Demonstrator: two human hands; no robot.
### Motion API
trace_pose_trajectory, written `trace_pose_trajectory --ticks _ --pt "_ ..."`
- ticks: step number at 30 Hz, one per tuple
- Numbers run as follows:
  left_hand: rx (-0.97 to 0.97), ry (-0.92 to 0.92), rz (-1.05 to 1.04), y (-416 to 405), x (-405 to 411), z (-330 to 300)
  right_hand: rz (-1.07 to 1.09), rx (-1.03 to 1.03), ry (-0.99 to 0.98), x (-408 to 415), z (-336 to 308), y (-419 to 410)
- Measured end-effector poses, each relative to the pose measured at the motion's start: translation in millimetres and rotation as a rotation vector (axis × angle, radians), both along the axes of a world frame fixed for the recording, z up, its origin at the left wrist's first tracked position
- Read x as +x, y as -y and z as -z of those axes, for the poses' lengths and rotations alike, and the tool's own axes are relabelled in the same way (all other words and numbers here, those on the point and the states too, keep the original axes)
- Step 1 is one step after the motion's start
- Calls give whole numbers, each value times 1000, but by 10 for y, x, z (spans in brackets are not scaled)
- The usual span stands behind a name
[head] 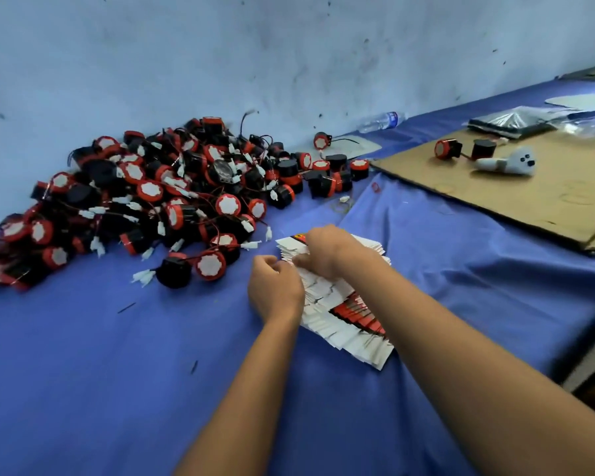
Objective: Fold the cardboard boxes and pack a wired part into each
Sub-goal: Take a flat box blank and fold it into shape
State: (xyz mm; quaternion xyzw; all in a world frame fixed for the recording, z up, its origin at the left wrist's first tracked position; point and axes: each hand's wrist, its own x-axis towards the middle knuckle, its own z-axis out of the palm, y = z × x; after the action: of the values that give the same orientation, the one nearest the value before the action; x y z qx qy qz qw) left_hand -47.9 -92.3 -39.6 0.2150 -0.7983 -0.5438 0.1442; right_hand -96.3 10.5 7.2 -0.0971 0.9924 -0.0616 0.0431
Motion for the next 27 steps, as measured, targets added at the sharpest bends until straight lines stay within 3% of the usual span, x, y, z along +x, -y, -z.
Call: trace_pose_trajectory --ticks 5,9,11,15,18,21,27 --pt "361 -43 -16 140 -92 -84 -100 -204 -154 254 -164 133" --pt "755 -222 41 469 83 -216 -253 -404 -241 590 -173 374" --pt "861 -269 75 770 263 -233 -332 -548 -268 690 -157 587" --pt "730 -272 -56 1443 599 -96 -413 -753 -304 808 -19 1174" --pt "628 -282 -109 1900 779 11 -338 -622 -375 803 166 1601" --pt "478 -321 6 2301 901 94 -284 -516 -340 777 282 1918" --pt "201 -254 101 2479 855 210 -173 -534 -309 756 569 2132"
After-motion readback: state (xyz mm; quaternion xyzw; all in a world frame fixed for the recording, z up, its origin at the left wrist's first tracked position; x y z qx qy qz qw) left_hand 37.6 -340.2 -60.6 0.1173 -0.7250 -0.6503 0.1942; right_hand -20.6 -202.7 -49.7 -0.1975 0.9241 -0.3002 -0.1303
